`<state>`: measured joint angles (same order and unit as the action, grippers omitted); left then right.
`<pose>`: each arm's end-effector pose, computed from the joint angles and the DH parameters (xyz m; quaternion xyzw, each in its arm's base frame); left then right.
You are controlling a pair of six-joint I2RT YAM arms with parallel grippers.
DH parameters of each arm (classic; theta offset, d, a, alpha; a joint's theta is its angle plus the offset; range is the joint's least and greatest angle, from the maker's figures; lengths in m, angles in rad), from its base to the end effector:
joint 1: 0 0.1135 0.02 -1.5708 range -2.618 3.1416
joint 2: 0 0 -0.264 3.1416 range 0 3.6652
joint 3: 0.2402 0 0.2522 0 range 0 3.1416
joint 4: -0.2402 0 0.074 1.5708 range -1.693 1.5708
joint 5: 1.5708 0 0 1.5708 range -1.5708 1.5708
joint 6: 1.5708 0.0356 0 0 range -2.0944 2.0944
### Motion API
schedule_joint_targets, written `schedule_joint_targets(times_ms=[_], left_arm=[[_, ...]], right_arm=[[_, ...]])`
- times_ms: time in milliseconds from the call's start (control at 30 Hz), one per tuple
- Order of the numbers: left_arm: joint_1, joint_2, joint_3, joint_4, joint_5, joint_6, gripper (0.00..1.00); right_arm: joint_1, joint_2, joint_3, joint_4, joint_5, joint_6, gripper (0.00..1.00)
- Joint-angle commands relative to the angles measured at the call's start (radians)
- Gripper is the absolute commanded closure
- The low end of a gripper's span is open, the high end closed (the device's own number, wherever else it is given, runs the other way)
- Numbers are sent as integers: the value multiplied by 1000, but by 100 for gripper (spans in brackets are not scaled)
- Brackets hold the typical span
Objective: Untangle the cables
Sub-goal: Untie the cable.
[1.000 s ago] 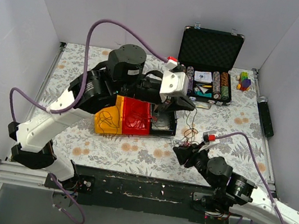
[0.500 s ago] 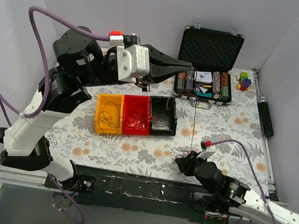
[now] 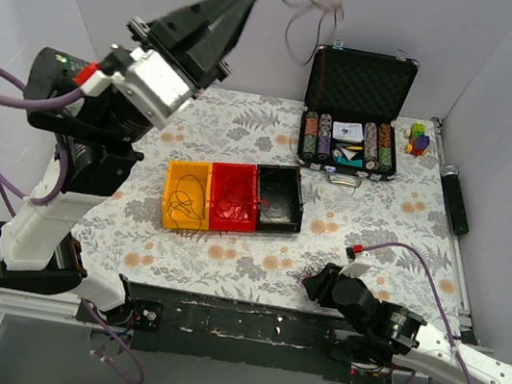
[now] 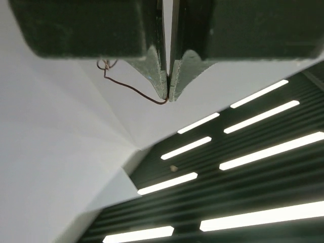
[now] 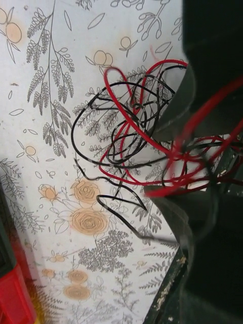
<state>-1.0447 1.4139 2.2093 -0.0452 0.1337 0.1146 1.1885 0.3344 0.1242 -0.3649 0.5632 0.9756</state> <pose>0.0900 -0.1644 0.6657 0.2692 0.2994 -0.4341 0.8058 0.0587 0.0950 0.1511 0.0423 0.8533 0.2904 0.4310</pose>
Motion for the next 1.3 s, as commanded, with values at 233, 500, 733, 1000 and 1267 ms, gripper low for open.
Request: schedule_joint_targets(times_ms=[233, 500, 733, 1000, 1267], left_arm=[[-5, -7, 46, 214, -103, 232, 100], [-3, -216, -371, 234, -305, 234, 100], [12, -360, -664, 194, -362, 195, 100], [46, -421, -764, 313, -371, 145, 100], [54, -379, -714, 403, -384, 148, 100]], right_arm=[[-1, 20, 61, -29, 50, 23, 38], [0, -51, 84, -62, 49, 6, 44], [-1, -69, 120, -106, 64, -11, 45], [0, -80, 121, -134, 64, 5, 45], [-1, -94, 112, -144, 64, 14, 45]])
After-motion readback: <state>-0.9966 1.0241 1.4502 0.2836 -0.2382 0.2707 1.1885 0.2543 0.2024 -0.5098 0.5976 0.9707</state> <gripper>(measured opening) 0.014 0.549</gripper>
